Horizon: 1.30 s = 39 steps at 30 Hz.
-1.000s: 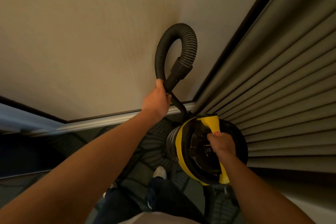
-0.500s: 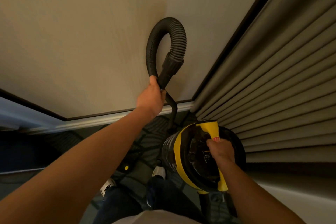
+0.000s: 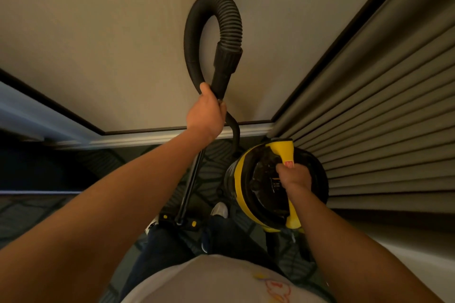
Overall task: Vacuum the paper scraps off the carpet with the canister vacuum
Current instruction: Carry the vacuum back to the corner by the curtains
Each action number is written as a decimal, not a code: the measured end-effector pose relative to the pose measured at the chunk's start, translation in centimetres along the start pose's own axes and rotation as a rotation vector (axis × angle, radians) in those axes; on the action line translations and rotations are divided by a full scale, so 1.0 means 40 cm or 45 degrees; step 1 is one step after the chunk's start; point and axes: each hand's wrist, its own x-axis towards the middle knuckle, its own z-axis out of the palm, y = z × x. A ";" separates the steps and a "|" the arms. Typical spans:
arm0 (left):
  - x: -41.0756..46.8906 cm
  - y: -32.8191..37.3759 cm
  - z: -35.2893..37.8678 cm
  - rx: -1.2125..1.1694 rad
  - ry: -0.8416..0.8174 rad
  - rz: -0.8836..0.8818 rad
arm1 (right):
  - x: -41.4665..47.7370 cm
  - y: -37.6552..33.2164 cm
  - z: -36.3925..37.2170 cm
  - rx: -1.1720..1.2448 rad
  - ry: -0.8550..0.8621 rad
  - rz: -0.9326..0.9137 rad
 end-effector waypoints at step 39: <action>0.021 -0.147 -0.105 0.132 0.152 -0.269 | -0.044 -0.104 0.034 0.006 0.160 -0.135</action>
